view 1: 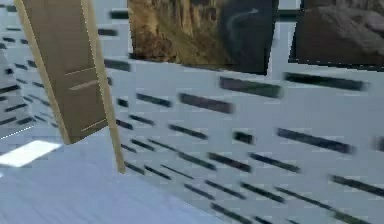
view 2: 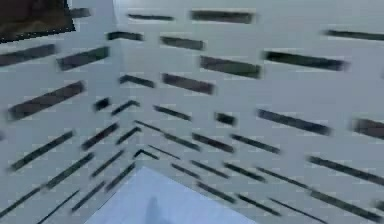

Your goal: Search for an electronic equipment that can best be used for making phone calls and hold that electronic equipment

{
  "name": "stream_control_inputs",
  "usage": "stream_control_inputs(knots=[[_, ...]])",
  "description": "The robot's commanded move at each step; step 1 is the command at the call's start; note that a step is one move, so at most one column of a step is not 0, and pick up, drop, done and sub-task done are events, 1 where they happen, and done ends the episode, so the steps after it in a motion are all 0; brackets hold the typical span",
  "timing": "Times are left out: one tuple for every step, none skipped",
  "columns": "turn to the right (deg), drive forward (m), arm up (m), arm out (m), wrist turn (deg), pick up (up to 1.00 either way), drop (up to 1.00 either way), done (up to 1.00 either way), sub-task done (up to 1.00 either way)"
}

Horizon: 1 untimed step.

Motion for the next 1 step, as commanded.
stream_control_inputs(knots=[[-45.0, 0.0, 0.0, 0.0, 0.0, 0.0, 0.0, 0.0, 0.0]])
